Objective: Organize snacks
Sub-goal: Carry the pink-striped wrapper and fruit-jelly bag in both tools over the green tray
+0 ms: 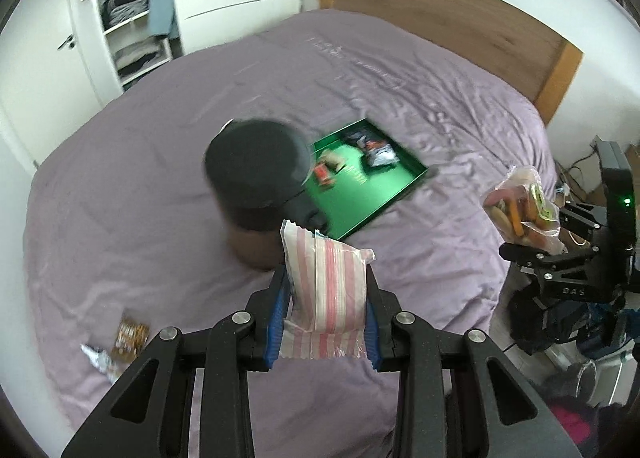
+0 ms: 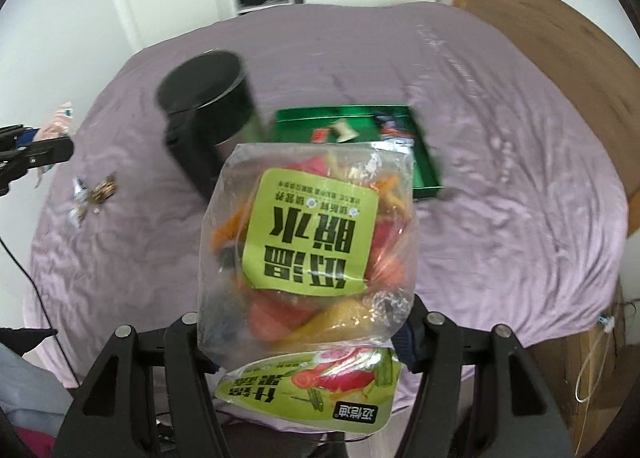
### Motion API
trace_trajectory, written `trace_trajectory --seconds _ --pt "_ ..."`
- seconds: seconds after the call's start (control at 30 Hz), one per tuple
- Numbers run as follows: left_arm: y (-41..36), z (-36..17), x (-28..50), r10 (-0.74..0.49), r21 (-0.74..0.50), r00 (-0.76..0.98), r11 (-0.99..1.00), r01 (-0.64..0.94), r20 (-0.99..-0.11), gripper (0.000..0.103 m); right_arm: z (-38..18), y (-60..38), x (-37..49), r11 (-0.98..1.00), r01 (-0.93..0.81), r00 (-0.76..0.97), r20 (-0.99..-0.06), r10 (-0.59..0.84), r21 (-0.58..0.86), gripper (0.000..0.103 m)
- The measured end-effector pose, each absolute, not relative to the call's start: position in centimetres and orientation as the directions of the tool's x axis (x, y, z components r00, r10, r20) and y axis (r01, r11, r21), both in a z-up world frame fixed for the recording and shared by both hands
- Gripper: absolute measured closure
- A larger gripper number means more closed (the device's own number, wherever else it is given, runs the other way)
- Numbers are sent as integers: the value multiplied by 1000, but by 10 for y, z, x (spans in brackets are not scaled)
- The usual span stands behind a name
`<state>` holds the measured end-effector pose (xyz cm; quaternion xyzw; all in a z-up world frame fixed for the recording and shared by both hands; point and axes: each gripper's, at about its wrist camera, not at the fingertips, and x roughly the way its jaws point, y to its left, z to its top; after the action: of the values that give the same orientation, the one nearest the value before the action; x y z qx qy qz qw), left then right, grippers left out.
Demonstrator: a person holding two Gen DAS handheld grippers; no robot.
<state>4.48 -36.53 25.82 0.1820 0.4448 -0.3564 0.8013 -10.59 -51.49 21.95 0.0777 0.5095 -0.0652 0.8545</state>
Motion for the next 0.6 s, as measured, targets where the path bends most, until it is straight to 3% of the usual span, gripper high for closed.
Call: trace_trajectory --seconds 0.6 --pt "-454 307 70 -471 6 380 621 783 -796 75 262 -560 -65 966 257 586 -799 -131 29 76"
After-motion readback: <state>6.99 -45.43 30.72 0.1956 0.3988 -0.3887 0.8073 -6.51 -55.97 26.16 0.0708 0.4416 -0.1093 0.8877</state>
